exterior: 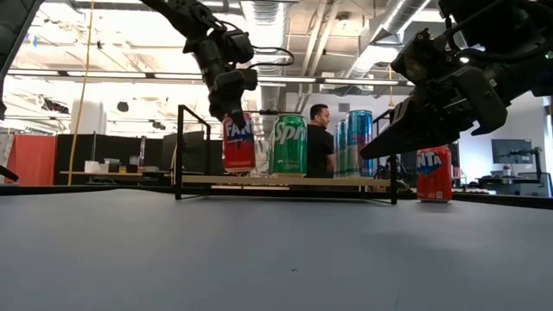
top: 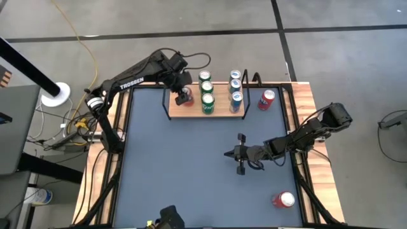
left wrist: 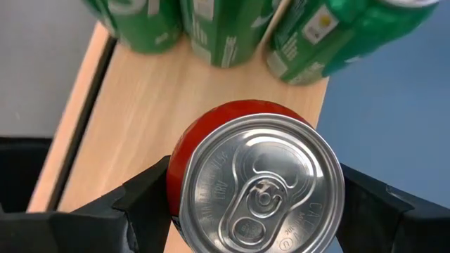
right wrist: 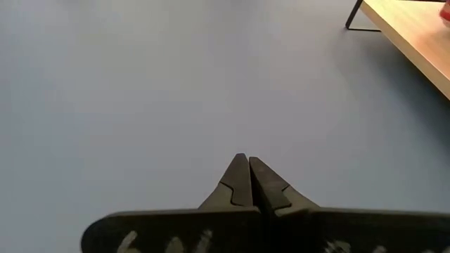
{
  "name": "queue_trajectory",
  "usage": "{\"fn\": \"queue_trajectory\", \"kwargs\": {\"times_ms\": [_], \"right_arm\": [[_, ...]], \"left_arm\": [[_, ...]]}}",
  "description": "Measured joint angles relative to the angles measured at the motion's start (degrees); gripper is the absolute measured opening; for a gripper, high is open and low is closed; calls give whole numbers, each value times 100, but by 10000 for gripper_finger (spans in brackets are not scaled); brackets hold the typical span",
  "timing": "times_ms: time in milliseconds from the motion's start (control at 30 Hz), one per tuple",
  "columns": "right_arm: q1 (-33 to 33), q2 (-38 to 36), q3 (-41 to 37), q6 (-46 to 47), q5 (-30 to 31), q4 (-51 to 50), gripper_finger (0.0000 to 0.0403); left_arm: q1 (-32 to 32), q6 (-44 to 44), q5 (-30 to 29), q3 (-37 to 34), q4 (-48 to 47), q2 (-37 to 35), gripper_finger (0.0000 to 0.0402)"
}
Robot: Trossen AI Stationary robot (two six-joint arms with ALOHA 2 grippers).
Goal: Place canned beverage on shelf
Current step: Put the middle red soda can on the shelf
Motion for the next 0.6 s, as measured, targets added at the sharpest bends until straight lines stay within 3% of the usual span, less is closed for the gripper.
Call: {"fn": "queue_trajectory", "kwargs": {"times_ms": [600], "right_arm": [[-2, 0, 0, 0, -2, -8, 0]], "left_arm": [[17, 798, 374, 6, -168, 175, 288]]}}
